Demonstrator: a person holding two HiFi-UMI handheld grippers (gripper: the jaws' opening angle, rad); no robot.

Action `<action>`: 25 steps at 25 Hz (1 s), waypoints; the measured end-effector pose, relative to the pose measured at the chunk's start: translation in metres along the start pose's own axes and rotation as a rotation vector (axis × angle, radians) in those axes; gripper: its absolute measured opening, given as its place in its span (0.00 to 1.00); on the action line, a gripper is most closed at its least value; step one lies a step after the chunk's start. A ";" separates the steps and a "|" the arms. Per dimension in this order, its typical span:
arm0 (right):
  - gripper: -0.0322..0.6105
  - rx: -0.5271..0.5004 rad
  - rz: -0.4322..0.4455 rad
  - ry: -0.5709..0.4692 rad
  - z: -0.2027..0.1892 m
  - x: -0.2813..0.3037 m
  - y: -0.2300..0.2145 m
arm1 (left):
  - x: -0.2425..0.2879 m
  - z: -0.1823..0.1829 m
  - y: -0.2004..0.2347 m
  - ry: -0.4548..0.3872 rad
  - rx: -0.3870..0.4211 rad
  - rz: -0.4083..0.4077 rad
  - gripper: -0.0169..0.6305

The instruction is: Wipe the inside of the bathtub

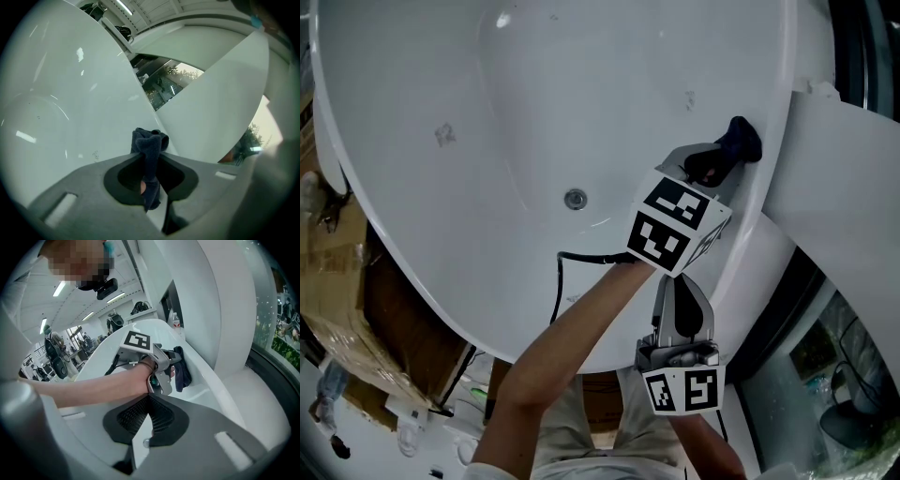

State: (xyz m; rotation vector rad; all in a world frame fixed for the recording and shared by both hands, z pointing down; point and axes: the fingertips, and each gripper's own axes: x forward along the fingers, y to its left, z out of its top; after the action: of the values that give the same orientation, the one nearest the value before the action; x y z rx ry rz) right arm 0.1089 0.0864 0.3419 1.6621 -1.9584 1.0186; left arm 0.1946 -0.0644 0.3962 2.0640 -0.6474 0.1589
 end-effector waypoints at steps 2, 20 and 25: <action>0.06 0.004 -0.003 0.008 -0.003 0.000 -0.001 | 0.002 -0.001 0.001 0.005 -0.001 -0.005 0.12; 0.06 0.036 -0.018 0.032 -0.016 0.017 -0.010 | 0.025 -0.013 0.045 0.036 0.060 0.028 0.12; 0.06 0.046 -0.020 0.035 -0.023 0.023 -0.013 | 0.030 -0.018 0.059 0.032 0.065 0.040 0.12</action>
State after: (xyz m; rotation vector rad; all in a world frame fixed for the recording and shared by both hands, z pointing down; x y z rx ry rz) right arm 0.1124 0.0868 0.3766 1.6737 -1.9055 1.0859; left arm 0.1931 -0.0862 0.4612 2.1077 -0.6723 0.2382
